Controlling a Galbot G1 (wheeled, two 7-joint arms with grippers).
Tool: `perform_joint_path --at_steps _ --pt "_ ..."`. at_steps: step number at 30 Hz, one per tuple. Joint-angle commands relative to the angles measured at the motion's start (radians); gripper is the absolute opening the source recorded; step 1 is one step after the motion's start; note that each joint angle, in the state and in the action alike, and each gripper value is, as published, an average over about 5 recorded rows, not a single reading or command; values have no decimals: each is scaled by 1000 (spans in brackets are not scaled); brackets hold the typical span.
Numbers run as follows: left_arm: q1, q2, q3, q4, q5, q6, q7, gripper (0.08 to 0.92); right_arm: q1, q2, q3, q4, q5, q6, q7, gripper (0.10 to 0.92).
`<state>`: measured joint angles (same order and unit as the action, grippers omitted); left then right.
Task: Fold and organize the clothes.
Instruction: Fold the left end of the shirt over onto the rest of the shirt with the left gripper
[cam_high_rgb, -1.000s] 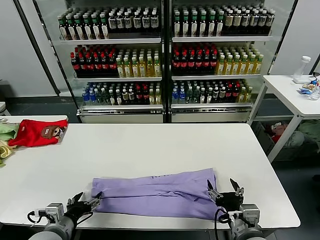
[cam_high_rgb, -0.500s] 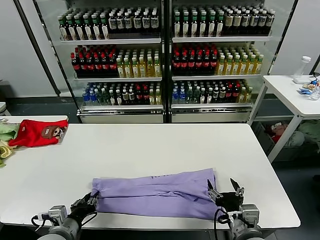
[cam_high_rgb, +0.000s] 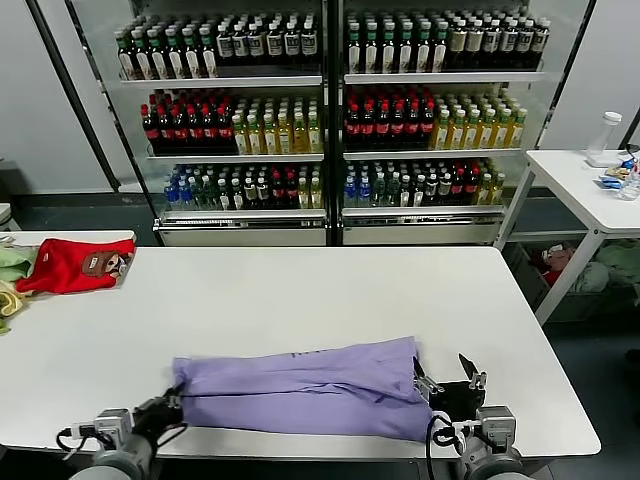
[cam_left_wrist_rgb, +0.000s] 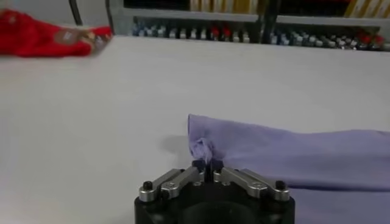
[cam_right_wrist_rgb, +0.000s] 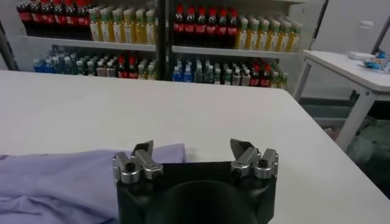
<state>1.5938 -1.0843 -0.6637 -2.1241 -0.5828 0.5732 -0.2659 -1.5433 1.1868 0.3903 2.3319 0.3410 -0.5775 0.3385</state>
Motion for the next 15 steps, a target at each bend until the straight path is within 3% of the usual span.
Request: perform_joint_path --at_steps 1,8,15 --pt "13 36 -284 -20 153 7 13 112 4 -1 -3 -2 0 0 0 823" --pt "10 106 -458 42 164 8 38 112 17 -2 -8 2 1 0 -1 823" --pt "9 58 -269 -131 88 9 92 112 12 1 2 11 1 0 1 823"
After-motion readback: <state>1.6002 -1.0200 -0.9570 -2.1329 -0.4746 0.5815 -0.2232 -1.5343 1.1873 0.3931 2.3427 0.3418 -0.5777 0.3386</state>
